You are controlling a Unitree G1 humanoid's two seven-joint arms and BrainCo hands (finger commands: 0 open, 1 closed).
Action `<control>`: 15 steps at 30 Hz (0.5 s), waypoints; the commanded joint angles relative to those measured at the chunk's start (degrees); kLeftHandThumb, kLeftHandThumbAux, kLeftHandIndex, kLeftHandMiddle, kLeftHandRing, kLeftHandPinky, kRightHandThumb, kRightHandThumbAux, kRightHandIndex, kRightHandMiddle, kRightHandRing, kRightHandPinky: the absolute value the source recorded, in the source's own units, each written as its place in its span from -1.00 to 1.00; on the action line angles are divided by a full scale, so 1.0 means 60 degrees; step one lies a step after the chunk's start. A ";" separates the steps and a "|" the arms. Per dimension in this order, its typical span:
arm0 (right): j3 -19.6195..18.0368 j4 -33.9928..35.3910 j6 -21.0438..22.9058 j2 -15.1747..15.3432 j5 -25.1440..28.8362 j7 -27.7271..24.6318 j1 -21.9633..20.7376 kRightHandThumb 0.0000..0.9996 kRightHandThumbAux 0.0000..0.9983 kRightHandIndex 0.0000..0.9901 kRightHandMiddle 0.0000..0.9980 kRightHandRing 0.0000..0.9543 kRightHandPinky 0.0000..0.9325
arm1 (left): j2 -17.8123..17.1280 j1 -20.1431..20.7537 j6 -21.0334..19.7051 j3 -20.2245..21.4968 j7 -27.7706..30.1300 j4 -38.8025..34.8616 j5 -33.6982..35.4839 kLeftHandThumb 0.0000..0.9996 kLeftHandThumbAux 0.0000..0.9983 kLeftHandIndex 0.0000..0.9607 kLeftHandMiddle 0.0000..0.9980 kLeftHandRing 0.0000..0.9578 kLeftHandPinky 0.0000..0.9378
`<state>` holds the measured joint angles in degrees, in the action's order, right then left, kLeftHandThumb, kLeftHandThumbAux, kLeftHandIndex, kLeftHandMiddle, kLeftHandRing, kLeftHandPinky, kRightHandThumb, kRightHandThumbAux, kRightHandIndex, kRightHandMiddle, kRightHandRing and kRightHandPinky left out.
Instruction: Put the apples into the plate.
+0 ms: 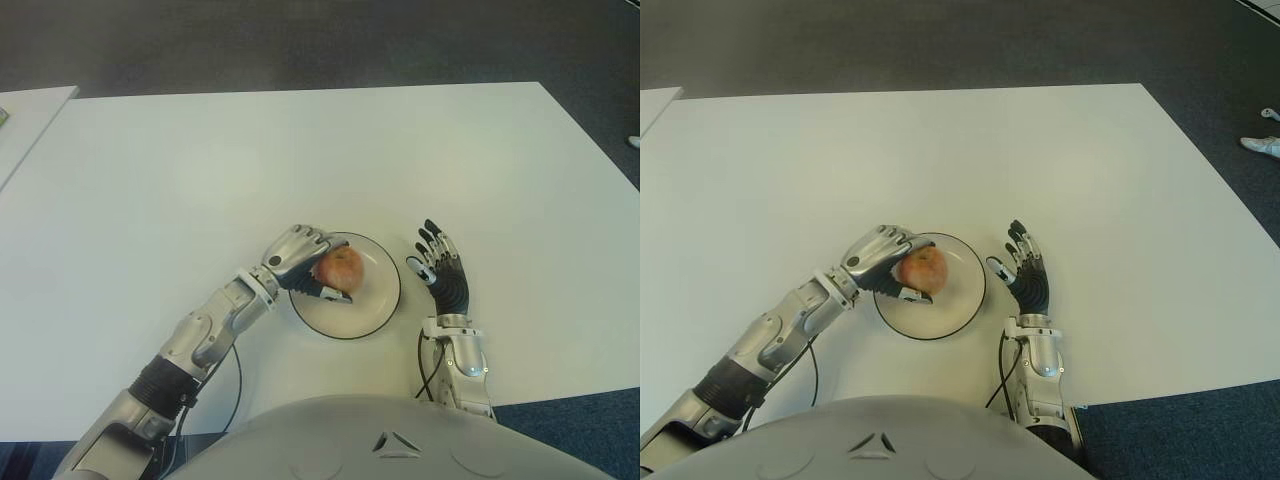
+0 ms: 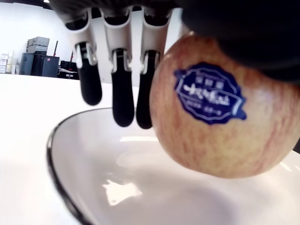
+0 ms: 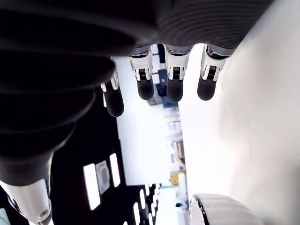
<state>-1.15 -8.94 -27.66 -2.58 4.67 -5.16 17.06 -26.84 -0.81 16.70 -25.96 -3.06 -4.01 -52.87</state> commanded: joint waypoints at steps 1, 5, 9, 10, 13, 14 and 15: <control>0.0031 -0.0316 0.0170 -0.0037 -0.0001 0.0004 0.0089 -0.39 0.33 -0.68 -0.83 -0.84 -0.76 | -0.0025 -0.0028 -0.0026 0.0044 0.0048 -0.0061 -0.0018 -0.43 -0.32 -0.37 -0.25 -0.31 -0.34; 0.0034 -0.0310 0.0179 -0.0033 -0.0023 0.0018 0.0087 -0.39 0.34 -0.67 -0.83 -0.84 -0.76 | -0.0025 -0.0032 0.0024 0.0058 -0.0051 -0.0073 -0.0040 -0.46 -0.33 -0.39 -0.33 -0.38 -0.41; 0.0037 -0.0317 0.0173 -0.0019 -0.0042 0.0019 0.0093 -0.39 0.34 -0.67 -0.82 -0.83 -0.74 | -0.0023 -0.0040 0.0059 0.0060 -0.0128 -0.0086 -0.0069 -0.47 -0.35 -0.41 -0.41 -0.47 -0.48; 0.0037 -0.0320 0.0170 -0.0015 -0.0042 0.0016 0.0095 -0.38 0.34 -0.67 -0.82 -0.83 -0.73 | -0.0023 -0.0043 0.0067 0.0061 -0.0149 -0.0089 -0.0078 -0.47 -0.36 -0.42 -0.46 -0.52 -0.53; 0.0042 -0.0324 0.0150 -0.0016 -0.0032 0.0001 0.0095 -0.35 0.34 -0.67 -0.81 -0.82 -0.71 | -0.0037 -0.0067 0.0083 0.0078 -0.0225 -0.0106 -0.0112 -0.47 -0.38 -0.47 -0.57 -0.64 -0.65; 0.0044 -0.0325 0.0144 -0.0016 -0.0029 -0.0002 0.0094 -0.34 0.35 -0.66 -0.81 -0.81 -0.71 | -0.0042 -0.0075 0.0082 0.0083 -0.0242 -0.0112 -0.0122 -0.48 -0.39 -0.51 -0.64 -0.71 -0.72; 0.0044 -0.0329 0.0134 -0.0019 -0.0021 -0.0008 0.0091 -0.33 0.35 -0.66 -0.81 -0.81 -0.71 | -0.0051 -0.0093 0.0075 0.0094 -0.0250 -0.0131 -0.0131 -0.48 -0.39 -0.55 -0.68 -0.75 -0.76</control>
<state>-1.10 -9.06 -27.67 -2.57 4.62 -5.12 16.92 -26.85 -0.99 16.82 -25.82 -3.47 -4.33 -53.23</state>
